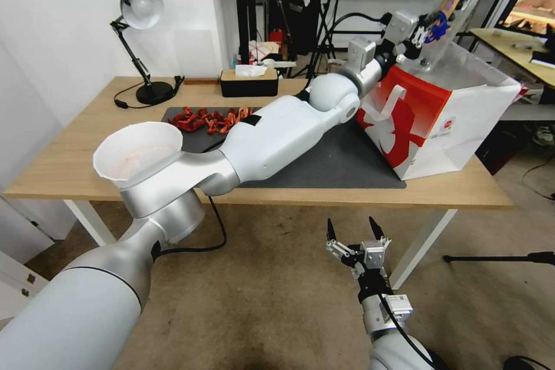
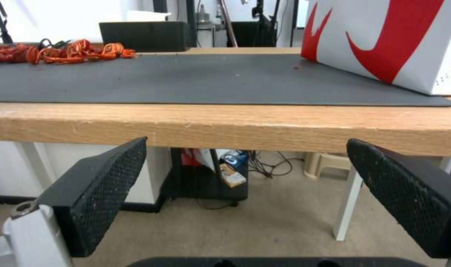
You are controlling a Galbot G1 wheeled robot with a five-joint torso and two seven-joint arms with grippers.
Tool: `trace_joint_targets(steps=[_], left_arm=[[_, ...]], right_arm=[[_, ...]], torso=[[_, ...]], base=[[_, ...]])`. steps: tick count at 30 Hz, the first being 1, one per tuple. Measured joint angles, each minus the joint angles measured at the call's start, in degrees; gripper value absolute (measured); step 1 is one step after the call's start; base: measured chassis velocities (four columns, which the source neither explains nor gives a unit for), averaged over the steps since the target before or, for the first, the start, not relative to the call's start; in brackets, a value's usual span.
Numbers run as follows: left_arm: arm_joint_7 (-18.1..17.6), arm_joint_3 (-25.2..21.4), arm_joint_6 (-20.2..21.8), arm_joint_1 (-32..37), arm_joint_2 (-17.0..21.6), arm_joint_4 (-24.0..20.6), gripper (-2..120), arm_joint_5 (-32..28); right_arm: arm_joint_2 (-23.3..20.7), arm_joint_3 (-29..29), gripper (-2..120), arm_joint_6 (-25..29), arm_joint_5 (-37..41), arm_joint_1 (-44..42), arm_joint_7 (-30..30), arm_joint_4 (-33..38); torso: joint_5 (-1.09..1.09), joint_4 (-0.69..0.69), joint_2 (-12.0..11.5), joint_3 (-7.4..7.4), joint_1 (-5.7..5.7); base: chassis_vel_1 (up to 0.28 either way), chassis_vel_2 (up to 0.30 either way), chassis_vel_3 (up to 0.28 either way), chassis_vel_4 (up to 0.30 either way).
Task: Close the takeout container lid, then place the container into the takeout bag.
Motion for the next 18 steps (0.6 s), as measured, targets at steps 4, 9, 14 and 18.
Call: trace_joint_targets(steps=[4,9,14,18], left_arm=[[0.44,0.42,-0.01,0.18,0.03,0.06,7,0.9],[0.49,0.46,0.06,-0.19,0.05,0.47,20,1.12],[0.47,0.42,0.23,-0.67,0.07,0.94,38,1.23],[0.31,0.39,0.41,-0.54,0.08,0.6,52,1.28]], right_arm=[[0.09,0.05,100,0.12,0.04,-0.09,-0.04,-0.13],[0.14,0.03,100,0.15,0.04,-0.09,-0.07,-0.17],[-0.01,0.02,100,0.15,0.04,0.02,-0.08,-0.17],[-0.11,0.04,100,0.15,0.07,0.03,-0.06,-0.15]], torso=[[0.0,0.0,0.0,0.0,0.0],[0.0,0.0,0.0,0.0,0.0],[0.0,0.0,0.0,0.0,0.0],[0.0,0.0,0.0,0.0,0.0]], base=[[0.0,0.0,0.0,0.0],[0.0,0.0,0.0,0.0],[0.0,0.0,0.0,0.0],[0.0,0.0,0.0,0.0]])
